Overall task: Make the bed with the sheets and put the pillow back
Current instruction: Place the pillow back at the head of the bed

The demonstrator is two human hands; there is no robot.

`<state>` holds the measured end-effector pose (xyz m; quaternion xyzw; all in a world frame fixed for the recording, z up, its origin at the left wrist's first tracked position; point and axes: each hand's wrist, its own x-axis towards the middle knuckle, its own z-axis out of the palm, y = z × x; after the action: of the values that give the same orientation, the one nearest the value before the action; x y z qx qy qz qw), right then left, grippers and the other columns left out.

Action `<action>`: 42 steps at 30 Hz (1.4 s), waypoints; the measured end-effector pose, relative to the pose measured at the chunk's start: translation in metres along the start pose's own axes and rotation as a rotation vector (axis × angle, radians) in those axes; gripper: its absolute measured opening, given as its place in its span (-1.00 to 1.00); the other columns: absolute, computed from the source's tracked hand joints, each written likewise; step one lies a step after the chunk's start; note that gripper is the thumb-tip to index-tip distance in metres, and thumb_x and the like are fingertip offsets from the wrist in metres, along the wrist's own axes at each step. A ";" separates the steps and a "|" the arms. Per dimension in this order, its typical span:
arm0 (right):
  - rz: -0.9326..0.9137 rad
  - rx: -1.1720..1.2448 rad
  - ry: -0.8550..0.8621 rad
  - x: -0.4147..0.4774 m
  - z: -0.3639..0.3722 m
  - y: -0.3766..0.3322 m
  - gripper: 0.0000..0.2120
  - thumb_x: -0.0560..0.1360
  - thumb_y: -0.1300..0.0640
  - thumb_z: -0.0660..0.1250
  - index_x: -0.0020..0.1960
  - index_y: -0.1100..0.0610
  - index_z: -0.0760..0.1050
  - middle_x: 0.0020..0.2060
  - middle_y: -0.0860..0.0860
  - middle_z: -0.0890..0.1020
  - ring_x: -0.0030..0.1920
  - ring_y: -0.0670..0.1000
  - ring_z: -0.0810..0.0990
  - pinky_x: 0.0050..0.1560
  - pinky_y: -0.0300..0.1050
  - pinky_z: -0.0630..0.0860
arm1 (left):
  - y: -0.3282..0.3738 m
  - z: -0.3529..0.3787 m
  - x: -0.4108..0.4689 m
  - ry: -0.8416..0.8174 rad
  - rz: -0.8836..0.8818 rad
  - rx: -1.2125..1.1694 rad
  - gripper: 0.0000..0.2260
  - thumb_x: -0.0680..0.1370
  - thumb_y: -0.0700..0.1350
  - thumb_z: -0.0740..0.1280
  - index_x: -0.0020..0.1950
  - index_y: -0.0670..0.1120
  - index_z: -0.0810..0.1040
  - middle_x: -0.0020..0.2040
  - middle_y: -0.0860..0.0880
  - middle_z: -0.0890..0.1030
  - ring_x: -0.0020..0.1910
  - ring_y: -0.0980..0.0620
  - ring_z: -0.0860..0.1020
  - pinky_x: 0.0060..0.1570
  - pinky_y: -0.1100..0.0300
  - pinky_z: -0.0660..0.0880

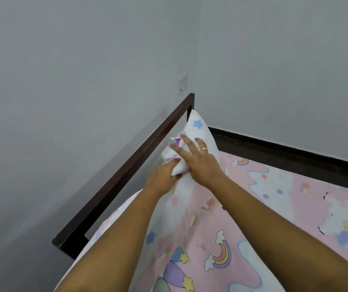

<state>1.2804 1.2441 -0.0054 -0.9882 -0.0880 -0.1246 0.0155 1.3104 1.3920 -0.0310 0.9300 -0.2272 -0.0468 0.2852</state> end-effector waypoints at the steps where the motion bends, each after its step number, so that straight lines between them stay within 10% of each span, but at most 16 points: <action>1: -0.060 -0.098 -0.085 0.011 0.001 0.002 -0.20 0.48 0.24 0.33 0.51 -0.23 -0.02 0.54 -0.05 -0.13 0.49 0.29 0.00 0.00 0.08 0.58 | -0.003 0.006 0.005 -0.012 0.018 0.013 -0.55 0.56 0.00 0.29 0.44 0.03 0.32 0.26 -0.09 0.54 0.13 -0.16 0.53 0.04 0.01 0.49; 4: -0.112 -0.267 -0.327 0.034 0.017 0.010 -0.44 0.50 0.17 0.36 0.43 -0.05 0.25 0.53 -0.04 0.02 0.51 0.28 -0.09 0.10 0.07 0.50 | -0.015 0.025 0.012 -0.012 0.048 0.010 -0.58 0.55 -0.07 0.31 0.40 -0.04 0.39 0.22 -0.13 0.55 0.14 -0.15 0.53 0.03 0.05 0.44; 9: -0.243 -0.363 -0.604 0.047 0.062 0.026 -0.72 0.57 0.23 0.23 0.27 0.15 0.45 0.25 0.09 0.49 0.31 0.15 0.38 0.31 -0.07 0.28 | -0.053 0.058 -0.005 -0.031 -0.068 -0.081 -0.60 0.49 -0.18 0.37 0.32 0.00 0.49 0.16 -0.11 0.52 0.16 -0.17 0.49 0.14 0.02 0.46; 14: -0.216 -0.222 -0.588 0.031 0.112 0.061 -0.76 0.53 0.30 0.19 0.17 0.16 0.45 0.16 0.13 0.49 0.20 0.15 0.45 0.18 -0.01 0.45 | -0.110 0.050 -0.057 -0.274 -0.446 0.277 -0.04 0.17 0.50 0.33 0.48 0.18 0.13 0.43 0.01 0.32 0.37 -0.08 0.34 0.34 -0.04 0.28; 18: -0.190 -0.188 -0.510 0.044 0.118 0.075 -0.75 0.53 0.29 0.18 0.19 0.15 0.44 0.16 0.13 0.48 0.19 0.14 0.45 0.19 -0.03 0.42 | -0.125 0.035 -0.068 -0.395 -0.597 0.342 0.12 0.06 0.52 0.37 0.51 0.19 0.00 0.47 -0.01 0.29 0.41 -0.13 0.33 0.34 -0.17 0.26; 26: -0.173 -0.203 -0.494 0.084 0.118 0.082 -0.72 0.53 0.27 0.20 0.23 0.16 0.42 0.23 0.13 0.45 0.27 0.13 0.40 0.29 -0.03 0.37 | -0.116 0.043 -0.064 -0.129 -0.540 0.420 -0.61 0.55 0.19 0.23 0.28 0.01 0.45 0.19 -0.01 0.58 0.12 -0.02 0.56 0.13 0.15 0.47; 42: 0.022 -0.354 -0.329 0.211 0.090 0.170 -0.71 0.55 0.32 0.19 0.26 0.21 0.41 0.23 0.16 0.42 0.27 0.16 0.38 0.10 0.09 0.49 | -0.065 0.041 0.098 0.129 -0.411 0.217 -0.77 0.63 -0.05 0.16 0.18 -0.11 0.51 0.04 -0.11 0.61 -0.02 -0.10 0.60 -0.05 0.11 0.48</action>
<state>1.5336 1.1174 -0.0414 -0.9834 -0.0553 0.0245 -0.1711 1.4153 1.3751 -0.0966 0.9829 -0.0179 -0.0196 0.1820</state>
